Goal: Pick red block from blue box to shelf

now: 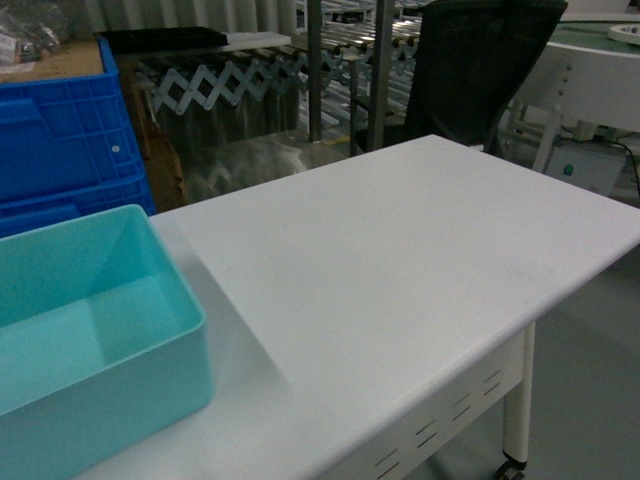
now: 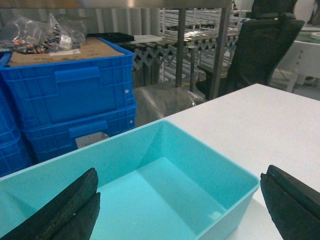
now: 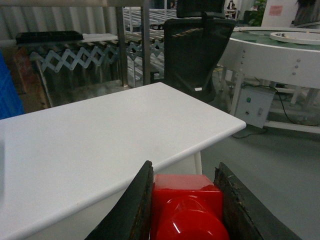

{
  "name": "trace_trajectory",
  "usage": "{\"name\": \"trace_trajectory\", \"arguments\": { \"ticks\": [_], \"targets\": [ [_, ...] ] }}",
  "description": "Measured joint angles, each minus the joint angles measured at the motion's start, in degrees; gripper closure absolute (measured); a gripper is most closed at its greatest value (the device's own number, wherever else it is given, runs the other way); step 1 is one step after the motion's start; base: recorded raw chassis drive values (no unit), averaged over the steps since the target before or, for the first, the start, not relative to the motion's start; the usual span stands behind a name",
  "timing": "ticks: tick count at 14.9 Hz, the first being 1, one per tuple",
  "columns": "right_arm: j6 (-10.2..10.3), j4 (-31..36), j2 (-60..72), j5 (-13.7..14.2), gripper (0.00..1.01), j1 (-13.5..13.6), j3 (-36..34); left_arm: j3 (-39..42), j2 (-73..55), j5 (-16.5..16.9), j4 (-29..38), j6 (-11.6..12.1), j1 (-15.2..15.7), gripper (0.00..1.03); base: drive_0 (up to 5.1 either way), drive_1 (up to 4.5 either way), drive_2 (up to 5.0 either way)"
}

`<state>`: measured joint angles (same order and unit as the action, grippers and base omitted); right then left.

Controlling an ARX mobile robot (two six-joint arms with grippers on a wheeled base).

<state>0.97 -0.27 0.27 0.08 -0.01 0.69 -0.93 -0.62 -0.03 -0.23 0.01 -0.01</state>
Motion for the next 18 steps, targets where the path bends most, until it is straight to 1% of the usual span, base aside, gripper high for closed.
{"name": "trace_trajectory", "arguments": {
  "ticks": [18],
  "targets": [
    [0.0,0.0,0.0,0.0,0.72,0.0,0.0,0.0,0.0,0.0,0.0,0.0,0.0,0.05,-1.7,-1.66,-1.7]
  ]
}}
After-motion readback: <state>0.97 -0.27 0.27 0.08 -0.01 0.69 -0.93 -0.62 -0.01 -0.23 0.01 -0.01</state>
